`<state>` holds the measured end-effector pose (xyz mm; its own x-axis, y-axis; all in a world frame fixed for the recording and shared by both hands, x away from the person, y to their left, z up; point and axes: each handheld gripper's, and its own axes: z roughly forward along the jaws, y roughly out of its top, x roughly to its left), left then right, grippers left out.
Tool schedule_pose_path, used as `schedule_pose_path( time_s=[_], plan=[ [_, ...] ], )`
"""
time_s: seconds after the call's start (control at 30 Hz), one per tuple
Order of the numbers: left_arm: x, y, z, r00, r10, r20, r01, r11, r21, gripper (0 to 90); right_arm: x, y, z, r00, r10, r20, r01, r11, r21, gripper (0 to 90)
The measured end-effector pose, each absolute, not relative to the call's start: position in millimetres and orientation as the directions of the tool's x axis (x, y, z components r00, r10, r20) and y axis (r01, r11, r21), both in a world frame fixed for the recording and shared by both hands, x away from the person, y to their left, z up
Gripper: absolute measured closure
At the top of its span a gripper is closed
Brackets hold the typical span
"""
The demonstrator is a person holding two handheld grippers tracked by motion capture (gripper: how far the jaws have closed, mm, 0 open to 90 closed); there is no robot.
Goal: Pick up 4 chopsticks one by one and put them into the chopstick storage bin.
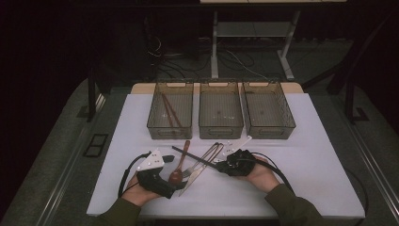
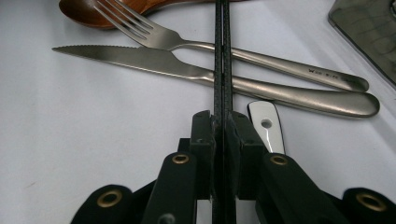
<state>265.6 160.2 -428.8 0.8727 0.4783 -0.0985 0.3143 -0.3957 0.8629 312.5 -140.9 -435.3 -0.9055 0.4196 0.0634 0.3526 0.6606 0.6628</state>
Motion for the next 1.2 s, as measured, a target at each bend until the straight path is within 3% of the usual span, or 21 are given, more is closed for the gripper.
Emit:
schedule_pose_path(
  time_s=[1.2],
  plan=[
    [265.6, 160.3, -428.7, 0.873, 0.478, -0.099, 0.315, -0.397, 0.862, 0.0, 307.5, -130.9, -443.2, -0.914, 0.405, 0.035, 0.331, 0.691, 0.643, 82.5]
  ],
)
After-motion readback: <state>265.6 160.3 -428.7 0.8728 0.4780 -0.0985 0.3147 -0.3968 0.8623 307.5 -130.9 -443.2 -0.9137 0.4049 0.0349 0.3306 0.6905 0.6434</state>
